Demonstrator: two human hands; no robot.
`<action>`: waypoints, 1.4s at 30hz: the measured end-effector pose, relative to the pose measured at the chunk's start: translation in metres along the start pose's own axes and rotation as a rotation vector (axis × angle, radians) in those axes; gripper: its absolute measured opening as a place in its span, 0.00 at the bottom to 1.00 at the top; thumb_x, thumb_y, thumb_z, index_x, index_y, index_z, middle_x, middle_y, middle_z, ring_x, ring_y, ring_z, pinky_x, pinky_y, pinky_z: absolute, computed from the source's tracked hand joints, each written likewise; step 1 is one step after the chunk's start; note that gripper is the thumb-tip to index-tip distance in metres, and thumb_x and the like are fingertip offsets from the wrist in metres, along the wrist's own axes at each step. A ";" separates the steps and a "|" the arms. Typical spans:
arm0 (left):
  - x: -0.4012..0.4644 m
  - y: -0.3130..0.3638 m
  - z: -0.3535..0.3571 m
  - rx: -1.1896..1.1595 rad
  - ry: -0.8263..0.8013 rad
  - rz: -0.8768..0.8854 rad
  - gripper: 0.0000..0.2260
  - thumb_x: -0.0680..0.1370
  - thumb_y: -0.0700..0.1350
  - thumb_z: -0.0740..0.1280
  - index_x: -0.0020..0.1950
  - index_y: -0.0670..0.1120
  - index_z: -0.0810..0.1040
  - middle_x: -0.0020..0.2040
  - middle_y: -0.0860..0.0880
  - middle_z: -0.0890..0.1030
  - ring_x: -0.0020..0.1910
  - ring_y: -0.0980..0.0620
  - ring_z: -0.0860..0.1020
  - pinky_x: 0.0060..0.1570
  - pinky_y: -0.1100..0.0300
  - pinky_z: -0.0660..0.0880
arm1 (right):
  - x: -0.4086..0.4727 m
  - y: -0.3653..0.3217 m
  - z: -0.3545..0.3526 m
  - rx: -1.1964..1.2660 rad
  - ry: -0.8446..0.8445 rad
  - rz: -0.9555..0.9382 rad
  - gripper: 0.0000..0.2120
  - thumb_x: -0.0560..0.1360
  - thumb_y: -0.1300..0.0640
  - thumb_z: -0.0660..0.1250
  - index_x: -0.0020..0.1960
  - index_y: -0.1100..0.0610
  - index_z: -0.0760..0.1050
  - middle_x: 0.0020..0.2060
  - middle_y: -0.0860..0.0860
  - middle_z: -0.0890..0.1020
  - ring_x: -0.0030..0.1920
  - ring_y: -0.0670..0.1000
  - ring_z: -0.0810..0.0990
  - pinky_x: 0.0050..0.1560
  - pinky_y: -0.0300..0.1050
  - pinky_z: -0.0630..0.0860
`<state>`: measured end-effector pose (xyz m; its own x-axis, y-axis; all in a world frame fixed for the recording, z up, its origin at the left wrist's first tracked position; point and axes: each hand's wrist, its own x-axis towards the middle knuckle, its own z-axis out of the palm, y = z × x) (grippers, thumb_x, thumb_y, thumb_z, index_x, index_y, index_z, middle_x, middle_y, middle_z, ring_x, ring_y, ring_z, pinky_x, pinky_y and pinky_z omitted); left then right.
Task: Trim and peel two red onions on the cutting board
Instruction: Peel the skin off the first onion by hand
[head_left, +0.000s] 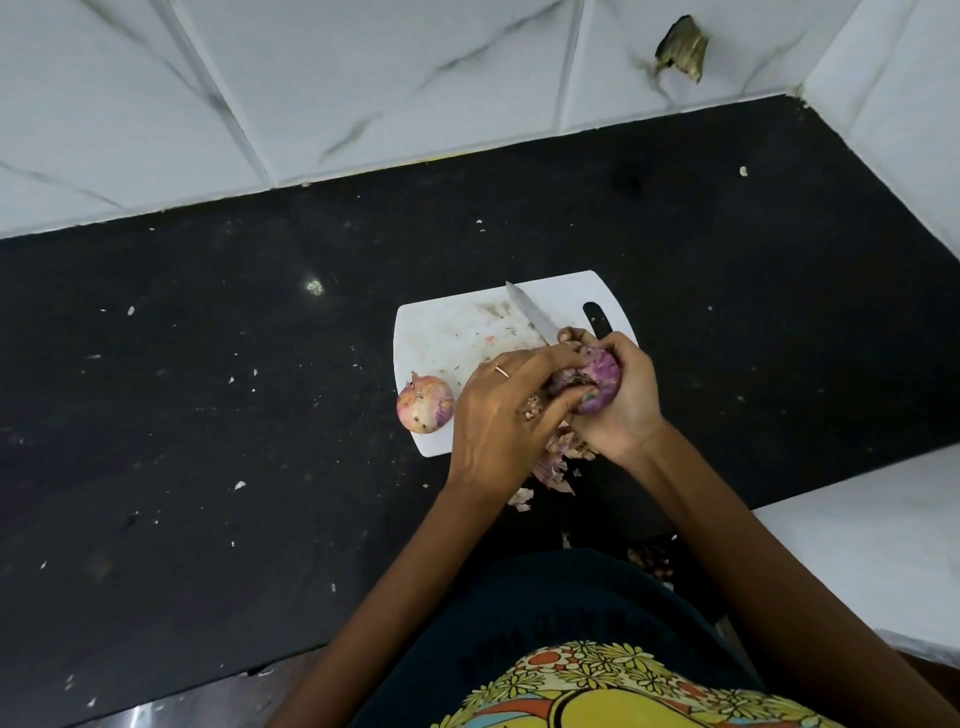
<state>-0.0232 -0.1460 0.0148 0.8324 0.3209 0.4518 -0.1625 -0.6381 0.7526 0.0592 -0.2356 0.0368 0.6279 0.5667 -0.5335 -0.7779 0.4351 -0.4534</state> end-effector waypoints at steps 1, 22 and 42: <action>0.000 -0.001 0.001 -0.007 0.011 -0.006 0.12 0.74 0.51 0.69 0.56 0.48 0.81 0.52 0.49 0.84 0.52 0.51 0.81 0.49 0.49 0.79 | 0.000 0.000 0.000 0.012 0.000 -0.001 0.12 0.76 0.59 0.50 0.40 0.58 0.70 0.30 0.50 0.76 0.28 0.48 0.78 0.25 0.35 0.74; -0.005 0.004 0.010 0.118 0.264 0.018 0.09 0.73 0.46 0.73 0.52 0.50 0.82 0.45 0.52 0.83 0.46 0.48 0.74 0.47 0.62 0.70 | 0.002 0.002 0.003 -0.052 -0.023 -0.097 0.15 0.79 0.56 0.49 0.38 0.58 0.69 0.26 0.51 0.77 0.27 0.48 0.78 0.29 0.36 0.75; -0.007 0.004 0.013 -0.138 0.280 -0.239 0.13 0.79 0.49 0.63 0.39 0.44 0.78 0.38 0.52 0.77 0.39 0.52 0.74 0.41 0.47 0.73 | 0.004 0.003 0.005 -0.105 0.063 -0.126 0.13 0.78 0.58 0.51 0.38 0.57 0.69 0.28 0.50 0.76 0.30 0.49 0.76 0.32 0.40 0.73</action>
<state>-0.0231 -0.1595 0.0083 0.6815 0.6399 0.3552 -0.0671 -0.4286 0.9010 0.0591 -0.2287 0.0371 0.7231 0.4658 -0.5100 -0.6881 0.4222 -0.5901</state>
